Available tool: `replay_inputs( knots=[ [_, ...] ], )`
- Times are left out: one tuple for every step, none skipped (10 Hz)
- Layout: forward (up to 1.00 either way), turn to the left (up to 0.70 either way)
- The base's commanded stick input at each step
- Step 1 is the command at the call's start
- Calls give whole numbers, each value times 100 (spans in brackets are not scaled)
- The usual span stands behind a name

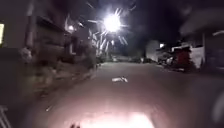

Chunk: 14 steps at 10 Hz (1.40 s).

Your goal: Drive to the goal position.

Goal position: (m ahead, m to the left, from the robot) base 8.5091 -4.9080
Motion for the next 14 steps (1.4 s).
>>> replay_inputs(
  knots=[
    [100,-27],
    [100,-27],
    [100,-27],
    [100,-27],
    [100,-27],
    [100,-27],
    [100,-22],
    [100,-18],
    [100,-13],
    [100,-8],
    [100,-4],
    [100,0],
    [100,0],
    [100,0]
  ],
)
